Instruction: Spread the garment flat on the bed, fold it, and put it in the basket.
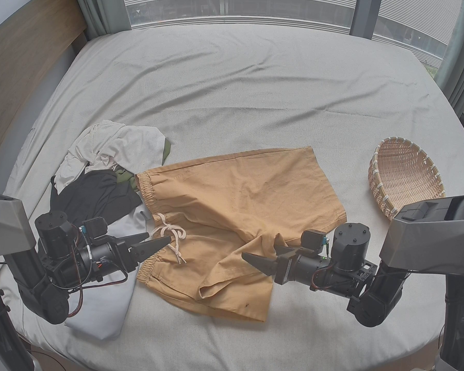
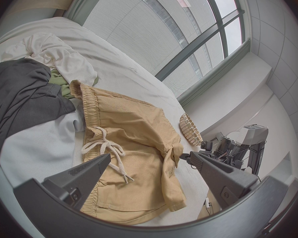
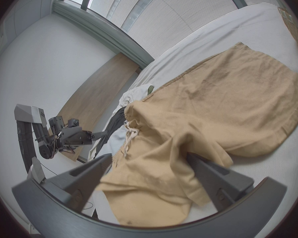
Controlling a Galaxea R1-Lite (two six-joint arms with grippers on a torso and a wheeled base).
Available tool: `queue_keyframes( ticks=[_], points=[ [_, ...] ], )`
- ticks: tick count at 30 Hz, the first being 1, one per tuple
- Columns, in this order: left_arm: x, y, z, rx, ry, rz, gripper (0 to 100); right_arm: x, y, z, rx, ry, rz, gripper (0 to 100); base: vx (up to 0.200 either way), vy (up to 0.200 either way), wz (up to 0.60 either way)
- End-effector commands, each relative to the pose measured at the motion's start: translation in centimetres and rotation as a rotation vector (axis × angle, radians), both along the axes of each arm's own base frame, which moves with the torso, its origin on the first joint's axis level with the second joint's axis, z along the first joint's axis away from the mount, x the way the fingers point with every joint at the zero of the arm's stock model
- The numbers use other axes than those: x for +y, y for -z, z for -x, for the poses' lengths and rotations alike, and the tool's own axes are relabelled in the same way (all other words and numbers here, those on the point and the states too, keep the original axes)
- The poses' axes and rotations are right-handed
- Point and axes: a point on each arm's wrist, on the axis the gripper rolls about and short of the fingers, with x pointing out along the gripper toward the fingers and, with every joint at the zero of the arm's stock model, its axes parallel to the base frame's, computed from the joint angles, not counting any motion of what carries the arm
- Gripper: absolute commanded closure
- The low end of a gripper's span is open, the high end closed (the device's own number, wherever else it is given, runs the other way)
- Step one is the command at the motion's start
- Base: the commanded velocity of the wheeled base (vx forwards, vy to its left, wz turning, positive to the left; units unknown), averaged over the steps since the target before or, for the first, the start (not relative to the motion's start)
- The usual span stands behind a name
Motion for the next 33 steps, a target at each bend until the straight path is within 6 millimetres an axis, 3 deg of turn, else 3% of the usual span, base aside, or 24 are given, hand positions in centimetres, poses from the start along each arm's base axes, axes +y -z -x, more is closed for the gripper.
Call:
queue_keyframes(
  ticks=[1,5,15,16,33],
  points=[
    [-0.1,0.0,0.0,-0.001,0.002,0.000,0,-1.8,0.7,1.5,0.027,0.011,0.068,0,0.000,0.000,0.00],
    [-0.1,0.0,0.0,-0.002,0.004,-0.001,0,-3.1,1.7,2.0,0.032,0.024,0.114,0,0.000,0.000,0.00],
    [-0.1,0.0,0.0,-0.002,0.004,-0.001,0,-3.1,2.3,1.7,0.044,0.025,0.119,0,0.000,0.000,0.00],
    [-0.1,0.0,0.0,-0.002,0.004,-0.001,0,-3.0,2.4,1.7,0.047,0.025,0.120,100,0.000,0.000,0.00],
    [-0.1,0.0,0.1,-0.003,0.004,0.000,0,-3.8,3.9,3.1,0.105,0.015,0.184,100,0.000,0.000,0.00]
  ],
)
